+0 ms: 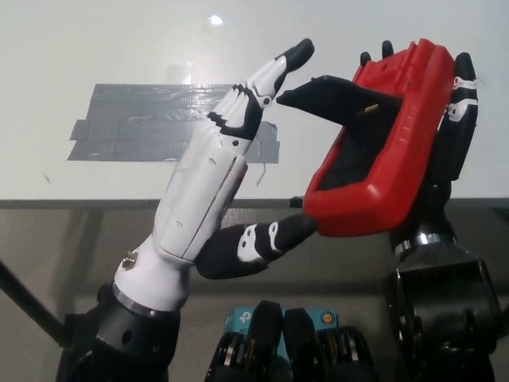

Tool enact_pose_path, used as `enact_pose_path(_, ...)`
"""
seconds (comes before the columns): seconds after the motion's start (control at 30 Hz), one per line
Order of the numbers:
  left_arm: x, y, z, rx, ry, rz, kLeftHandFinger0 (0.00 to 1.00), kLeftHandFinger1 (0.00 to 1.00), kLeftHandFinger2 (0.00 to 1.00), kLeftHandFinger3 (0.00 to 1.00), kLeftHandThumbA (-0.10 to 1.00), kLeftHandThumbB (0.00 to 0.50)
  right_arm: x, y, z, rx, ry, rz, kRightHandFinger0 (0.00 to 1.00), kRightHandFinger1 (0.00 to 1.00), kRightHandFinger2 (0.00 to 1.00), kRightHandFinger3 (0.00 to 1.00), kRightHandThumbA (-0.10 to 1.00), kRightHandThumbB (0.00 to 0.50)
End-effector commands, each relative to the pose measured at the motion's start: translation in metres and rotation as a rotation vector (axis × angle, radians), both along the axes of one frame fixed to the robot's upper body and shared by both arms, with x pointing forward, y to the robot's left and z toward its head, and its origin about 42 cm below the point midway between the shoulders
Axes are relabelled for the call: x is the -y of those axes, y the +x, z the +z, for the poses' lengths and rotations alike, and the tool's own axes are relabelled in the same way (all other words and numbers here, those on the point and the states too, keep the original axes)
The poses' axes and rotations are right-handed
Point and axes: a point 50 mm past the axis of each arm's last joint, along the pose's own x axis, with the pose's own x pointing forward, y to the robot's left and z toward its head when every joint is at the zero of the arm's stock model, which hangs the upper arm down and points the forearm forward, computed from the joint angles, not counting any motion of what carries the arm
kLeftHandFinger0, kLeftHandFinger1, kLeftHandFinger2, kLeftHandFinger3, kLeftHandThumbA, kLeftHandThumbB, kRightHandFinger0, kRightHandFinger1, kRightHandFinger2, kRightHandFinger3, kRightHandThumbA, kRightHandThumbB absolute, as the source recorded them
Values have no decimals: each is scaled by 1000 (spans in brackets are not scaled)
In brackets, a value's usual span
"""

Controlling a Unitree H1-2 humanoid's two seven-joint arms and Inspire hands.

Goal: The robot first picks the multimeter with right hand and then unfolds the black stand on the back of it using left hand

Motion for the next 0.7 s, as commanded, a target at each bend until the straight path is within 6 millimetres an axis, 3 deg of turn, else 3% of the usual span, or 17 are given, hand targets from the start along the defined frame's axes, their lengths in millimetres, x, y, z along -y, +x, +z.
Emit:
enact_pose_path(0.0, 3, -4, 1, 37, 11, -15, 1000, 1000, 1000, 1000, 1000, 372, -11, -8, 29, 112, 112, 21, 0, 410, 749, 1000, -100, 34)
enact_pose_path(0.23, 6, -7, -3, 28, -10, -28, 1000, 1000, 1000, 1000, 1000, 393, -10, -9, 31, 105, 113, 16, 0, 414, 751, 1000, -100, 37)
enact_pose_path(0.37, 7, -6, -5, 50, -26, -49, 1000, 1000, 965, 1000, 983, 368, -9, -9, 31, 107, 104, 16, 0, 416, 758, 1000, -100, 54)
enact_pose_path(0.47, 8, -6, -6, 59, -48, -71, 978, 831, 846, 1000, 975, 358, -9, -9, 32, 111, 73, -17, 0, 382, 748, 1000, -100, 55)
enact_pose_path(0.5, 8, -6, -5, 62, -52, -74, 889, 780, 819, 1000, 981, 361, -9, -9, 32, 114, 63, -23, 0, 377, 747, 1000, -100, 55)
enact_pose_path(0.57, 8, -7, -5, 65, -51, -74, 819, 712, 779, 1000, 994, 360, -10, -9, 32, 116, 71, -7, 0, 365, 746, 1000, -100, 50)
enact_pose_path(0.63, 8, -8, -5, 56, -53, -79, 836, 675, 742, 1000, 985, 375, -9, -9, 32, 116, 69, 6, 0, 369, 743, 1000, -100, 59)
enact_pose_path(0.67, 8, -9, -4, 54, -54, -79, 891, 661, 728, 1000, 980, 376, -9, -9, 32, 115, 69, 8, 0, 373, 748, 1000, -100, 53)
